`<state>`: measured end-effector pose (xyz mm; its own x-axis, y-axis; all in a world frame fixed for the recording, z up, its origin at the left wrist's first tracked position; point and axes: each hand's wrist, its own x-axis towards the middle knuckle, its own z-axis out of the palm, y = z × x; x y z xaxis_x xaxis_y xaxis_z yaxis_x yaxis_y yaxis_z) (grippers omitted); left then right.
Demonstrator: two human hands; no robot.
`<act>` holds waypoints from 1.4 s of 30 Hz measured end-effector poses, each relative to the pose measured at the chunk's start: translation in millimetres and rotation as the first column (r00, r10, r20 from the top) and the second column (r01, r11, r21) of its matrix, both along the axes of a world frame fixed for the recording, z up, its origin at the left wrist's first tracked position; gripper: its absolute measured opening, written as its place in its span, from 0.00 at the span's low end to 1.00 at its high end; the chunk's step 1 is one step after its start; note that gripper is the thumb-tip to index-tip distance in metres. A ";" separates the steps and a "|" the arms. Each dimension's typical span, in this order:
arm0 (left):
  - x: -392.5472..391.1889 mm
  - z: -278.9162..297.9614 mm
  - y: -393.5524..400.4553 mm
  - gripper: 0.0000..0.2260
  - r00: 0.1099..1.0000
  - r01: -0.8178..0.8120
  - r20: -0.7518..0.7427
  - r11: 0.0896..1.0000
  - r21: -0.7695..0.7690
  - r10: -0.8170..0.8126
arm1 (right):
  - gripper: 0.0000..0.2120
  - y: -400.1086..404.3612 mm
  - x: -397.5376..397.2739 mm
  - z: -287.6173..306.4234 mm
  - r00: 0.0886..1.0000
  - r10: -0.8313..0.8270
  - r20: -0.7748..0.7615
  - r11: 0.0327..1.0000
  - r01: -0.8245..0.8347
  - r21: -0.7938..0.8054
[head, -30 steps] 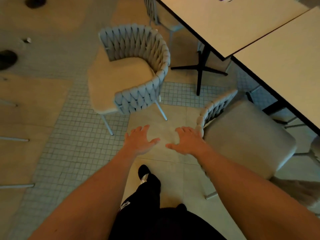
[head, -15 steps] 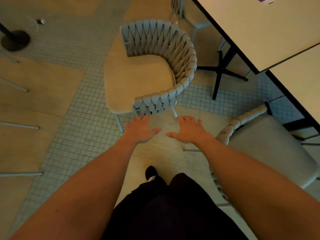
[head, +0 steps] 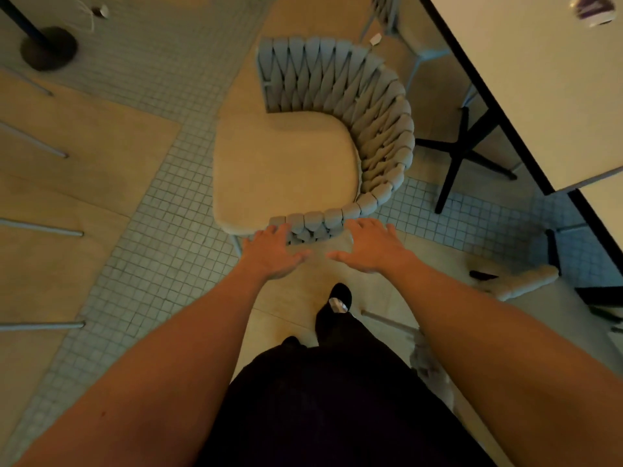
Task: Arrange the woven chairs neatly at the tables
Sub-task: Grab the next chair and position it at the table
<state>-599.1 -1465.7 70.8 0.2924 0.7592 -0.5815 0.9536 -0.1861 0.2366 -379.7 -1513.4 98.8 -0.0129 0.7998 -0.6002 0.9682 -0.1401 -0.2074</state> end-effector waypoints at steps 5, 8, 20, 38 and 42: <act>26.6 -12.8 39.9 0.40 1.000 -0.022 -0.016 1.000 -0.016 0.021 | 0.43 52.8 28.7 -18.8 0.995 0.102 0.017 0.994 -0.101 -0.047; 41.5 -20.2 56.5 0.42 0.999 -0.007 -0.032 0.998 -0.056 0.006 | 0.42 78.5 41.8 -34.6 0.986 0.156 0.051 0.986 -0.152 -0.067; 70.0 -89.2 93.0 0.26 0.973 0.159 -0.139 0.973 -0.170 -0.183 | 0.42 143.1 87.8 -103.5 0.851 0.501 0.157 0.860 -0.469 -0.202; 16.9 -67.0 155.6 0.09 0.843 0.466 -0.266 0.882 -0.072 -0.467 | 0.40 133.0 8.3 -98.9 0.953 0.274 0.128 0.951 -0.250 -0.180; -5.8 -57.6 188.3 0.11 0.806 0.426 -0.457 0.905 0.007 -0.376 | 0.41 149.8 -48.8 -98.3 0.989 0.118 0.087 0.975 -0.099 -0.199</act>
